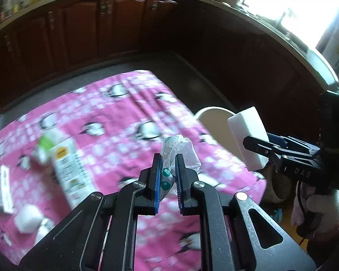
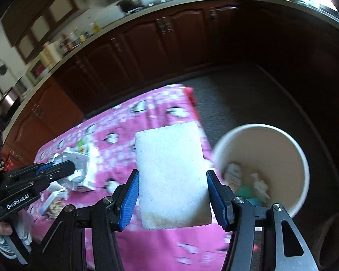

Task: Collect trash
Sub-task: 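Carry the wrapper and white sponge block toward the white bucket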

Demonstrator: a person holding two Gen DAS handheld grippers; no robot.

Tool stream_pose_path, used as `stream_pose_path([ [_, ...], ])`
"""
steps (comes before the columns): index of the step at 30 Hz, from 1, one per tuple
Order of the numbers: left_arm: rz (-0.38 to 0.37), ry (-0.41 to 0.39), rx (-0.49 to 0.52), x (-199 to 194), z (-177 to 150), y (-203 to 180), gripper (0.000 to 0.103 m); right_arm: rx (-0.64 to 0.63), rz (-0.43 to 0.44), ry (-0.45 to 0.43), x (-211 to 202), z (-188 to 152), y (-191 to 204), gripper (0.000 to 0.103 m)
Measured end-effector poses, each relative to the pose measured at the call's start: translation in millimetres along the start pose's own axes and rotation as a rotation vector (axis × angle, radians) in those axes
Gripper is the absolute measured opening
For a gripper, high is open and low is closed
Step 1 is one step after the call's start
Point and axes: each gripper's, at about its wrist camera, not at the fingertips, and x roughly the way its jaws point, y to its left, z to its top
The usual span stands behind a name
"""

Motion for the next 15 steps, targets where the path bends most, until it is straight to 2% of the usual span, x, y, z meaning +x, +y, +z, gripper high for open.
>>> stream_pose_path([
  [9, -0.143, 0.088, 0.003, 65, 24, -61, 0.009, 0.146, -0.116, 0.029, -2, -9, -93, 0.056],
  [15, -0.166, 0.123, 0.006, 100, 34, -92, 0.009, 0.211, -0.151, 0.067, 9, -23, -129, 0.056],
])
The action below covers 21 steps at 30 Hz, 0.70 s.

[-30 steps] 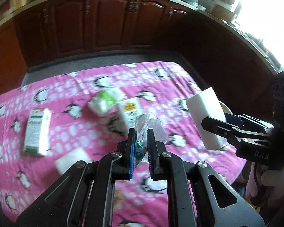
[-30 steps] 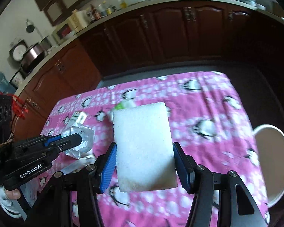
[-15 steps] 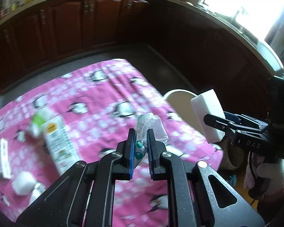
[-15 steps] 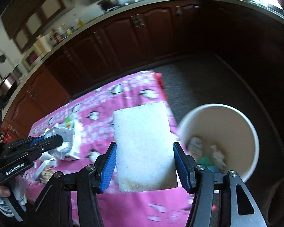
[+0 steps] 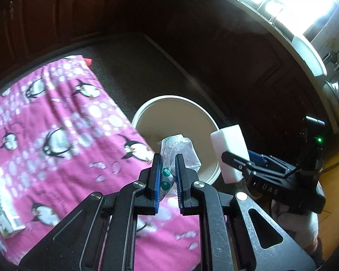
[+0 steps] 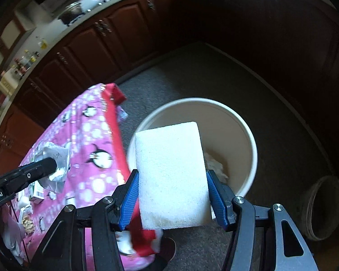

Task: Collect trash
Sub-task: 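Open both tools over the white bucket to drop wrapper and sponge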

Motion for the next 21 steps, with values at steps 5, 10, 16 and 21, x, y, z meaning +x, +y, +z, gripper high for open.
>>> stream_pose_path([
  [5, -0.025, 0.01, -0.009, 23, 10, -9, 0.01, 0.027, -0.032, 0.009, 8, -2, -14, 0.056],
  [10, -0.061, 0.007, -0.026, 36, 16, -14, 0.05, 0.055, -0.062, 0.012, 14, -1, -24, 0.058],
  [16, -0.055, 0.0, -0.021, 30, 12, -15, 0.053, 0.071, -0.063, 0.016, 22, -2, -26, 0.067],
  [21, -0.036, -0.008, -0.028, 25, 9, -5, 0.053, 0.067, -0.058, 0.03, 26, -5, -21, 0.067],
])
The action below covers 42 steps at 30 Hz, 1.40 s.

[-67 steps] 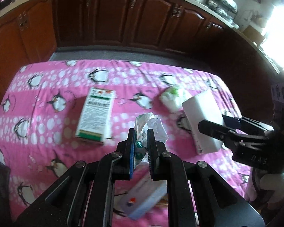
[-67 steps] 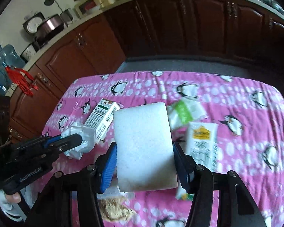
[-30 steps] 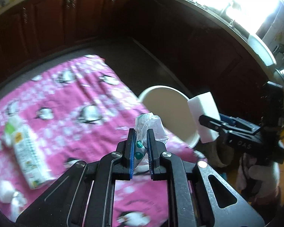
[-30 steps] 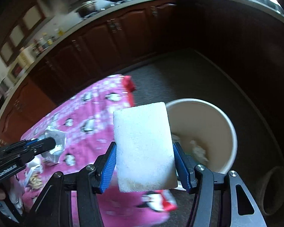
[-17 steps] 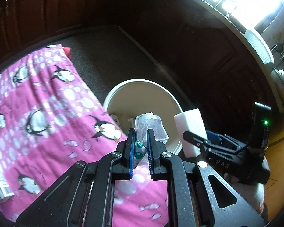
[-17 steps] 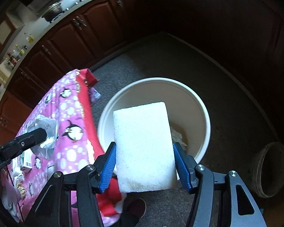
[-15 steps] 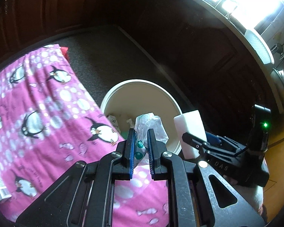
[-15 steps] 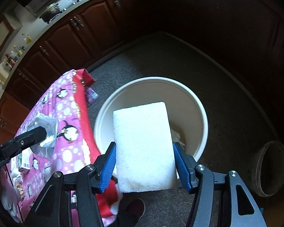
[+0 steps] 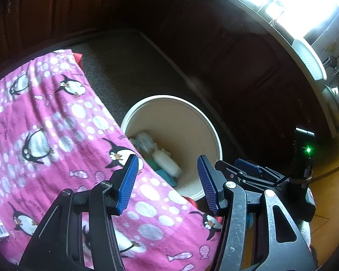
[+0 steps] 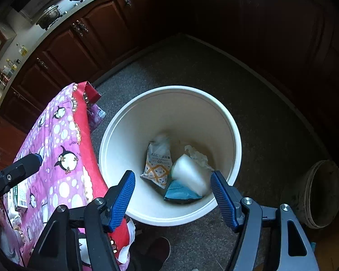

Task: Collect trash
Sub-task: 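Open both tools over the white bucket to drop wrapper and sponge, then move both open tools back over the table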

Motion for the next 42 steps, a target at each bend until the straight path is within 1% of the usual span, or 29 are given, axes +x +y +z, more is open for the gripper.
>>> stream_pose_path([
  [12, 0.05, -0.044, 0.031, -25, -14, 15, 0.053, -0.04, 0.012, -0.02, -10, -1, 23, 0.067],
  [23, 0.082, -0.069, 0.022, -44, -25, 28, 0.053, -0.07, 0.016, -0.049, -24, -7, 40, 0.067],
  [29, 0.103, -0.085, 0.017, -60, -32, 38, 0.053, -0.107, 0.033, -0.078, -38, -8, 62, 0.067],
  [34, 0.13, -0.101, -0.009, -75, -37, 52, 0.053, -0.149, 0.058, -0.097, -47, -9, 85, 0.068],
  [42, 0.152, -0.122, -0.046, -92, -40, 64, 0.053, -0.212, 0.078, -0.099, -49, -18, 120, 0.069],
])
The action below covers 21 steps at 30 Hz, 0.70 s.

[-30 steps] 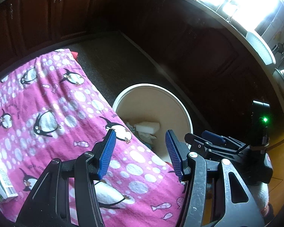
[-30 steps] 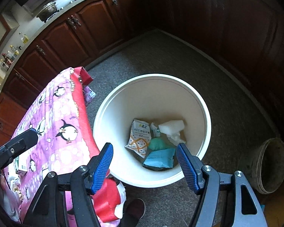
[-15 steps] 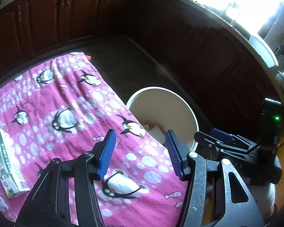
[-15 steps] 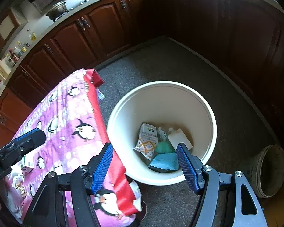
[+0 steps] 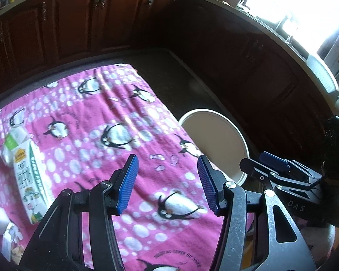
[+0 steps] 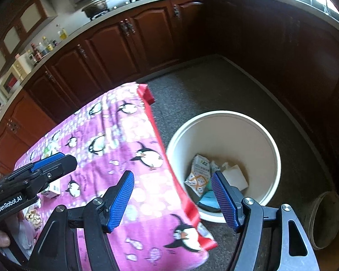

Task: Collect trash
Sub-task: 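Move both open tools back over the table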

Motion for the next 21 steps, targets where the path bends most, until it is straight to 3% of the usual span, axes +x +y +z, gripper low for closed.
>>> stream_pose_path([
  [21, 0.087, -0.033, -0.101, -52, -30, 77, 0.053, -0.151, 0.116, 0.032, 14, -8, 102, 0.069],
])
